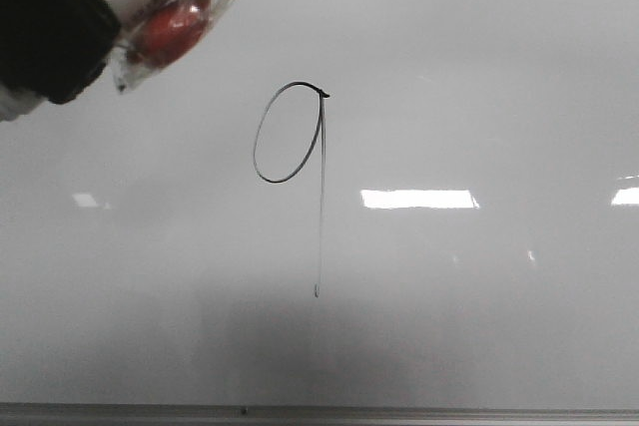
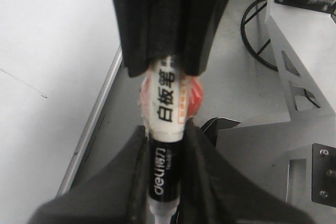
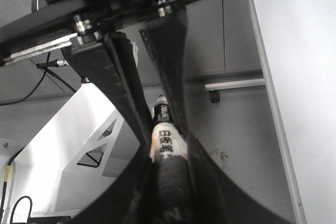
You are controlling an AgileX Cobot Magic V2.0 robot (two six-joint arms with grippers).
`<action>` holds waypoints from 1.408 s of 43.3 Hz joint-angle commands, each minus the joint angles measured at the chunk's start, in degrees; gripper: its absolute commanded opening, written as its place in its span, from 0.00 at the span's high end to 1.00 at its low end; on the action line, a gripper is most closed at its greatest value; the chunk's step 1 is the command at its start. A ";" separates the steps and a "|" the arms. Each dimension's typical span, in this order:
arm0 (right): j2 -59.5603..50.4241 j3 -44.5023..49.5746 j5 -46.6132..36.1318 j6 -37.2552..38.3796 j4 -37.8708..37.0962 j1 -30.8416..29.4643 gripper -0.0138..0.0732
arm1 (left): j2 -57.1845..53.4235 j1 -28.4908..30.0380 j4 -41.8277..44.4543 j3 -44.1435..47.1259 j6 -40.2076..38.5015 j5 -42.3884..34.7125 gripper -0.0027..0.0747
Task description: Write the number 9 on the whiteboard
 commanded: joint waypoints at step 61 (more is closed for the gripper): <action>-57.28 42.17 -26.94 3.01 9.96 -25.66 0.92 | 20.46 32.69 4.15 6.50 -25.56 -51.23 0.99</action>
